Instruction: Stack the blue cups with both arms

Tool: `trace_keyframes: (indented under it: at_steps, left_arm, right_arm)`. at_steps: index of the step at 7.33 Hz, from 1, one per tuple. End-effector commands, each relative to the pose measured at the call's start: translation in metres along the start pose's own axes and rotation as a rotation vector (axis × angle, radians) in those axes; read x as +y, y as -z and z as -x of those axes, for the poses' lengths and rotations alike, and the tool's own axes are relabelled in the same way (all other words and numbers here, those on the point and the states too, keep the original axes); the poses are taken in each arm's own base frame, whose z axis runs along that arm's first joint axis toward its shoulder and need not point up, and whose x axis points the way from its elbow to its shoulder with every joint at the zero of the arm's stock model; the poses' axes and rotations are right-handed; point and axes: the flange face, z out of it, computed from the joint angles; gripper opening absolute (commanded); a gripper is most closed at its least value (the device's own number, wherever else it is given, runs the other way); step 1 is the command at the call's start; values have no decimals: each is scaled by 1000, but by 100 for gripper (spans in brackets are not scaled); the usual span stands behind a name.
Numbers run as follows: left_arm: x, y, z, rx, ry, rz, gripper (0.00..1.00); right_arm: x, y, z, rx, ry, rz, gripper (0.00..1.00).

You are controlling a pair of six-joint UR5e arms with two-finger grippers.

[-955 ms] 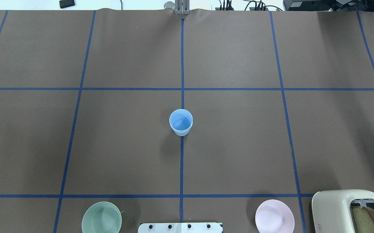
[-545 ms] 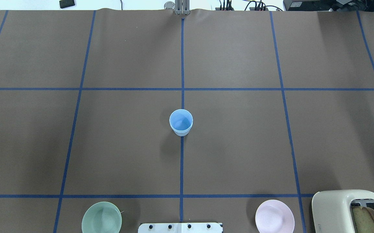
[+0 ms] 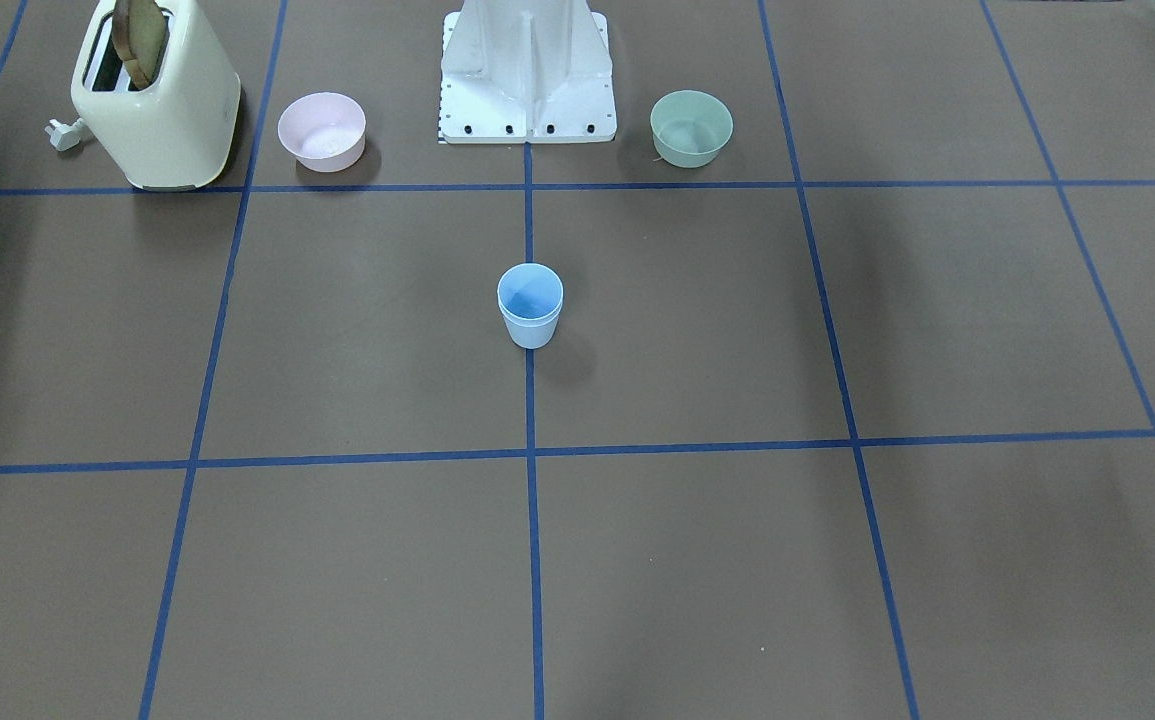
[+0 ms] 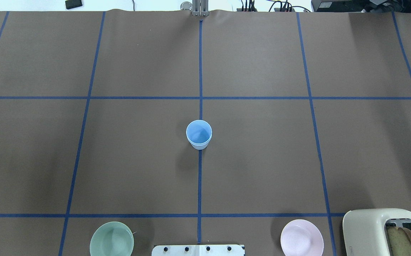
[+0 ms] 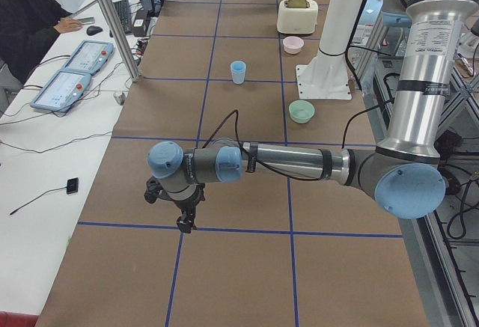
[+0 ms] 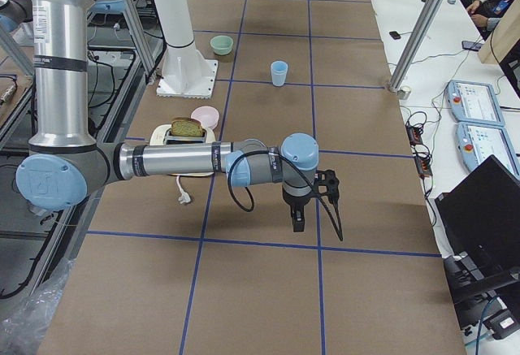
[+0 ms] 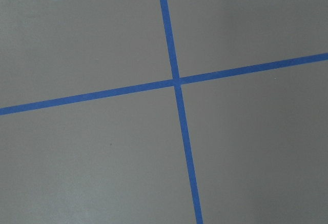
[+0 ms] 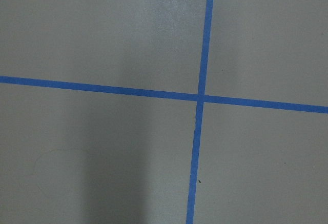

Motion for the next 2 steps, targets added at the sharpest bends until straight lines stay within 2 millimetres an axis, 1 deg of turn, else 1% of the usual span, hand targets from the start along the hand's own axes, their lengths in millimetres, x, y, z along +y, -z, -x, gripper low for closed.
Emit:
trace_keyframes:
  at_steps: [1, 2]
  left_arm:
    - [3, -2, 2, 1, 2, 3, 99]
    - [3, -2, 1, 1, 1, 2, 99]
  right_arm:
    - [0, 0, 0, 1, 0, -2, 100]
    - [-2, 2, 2, 0, 3, -5, 100]
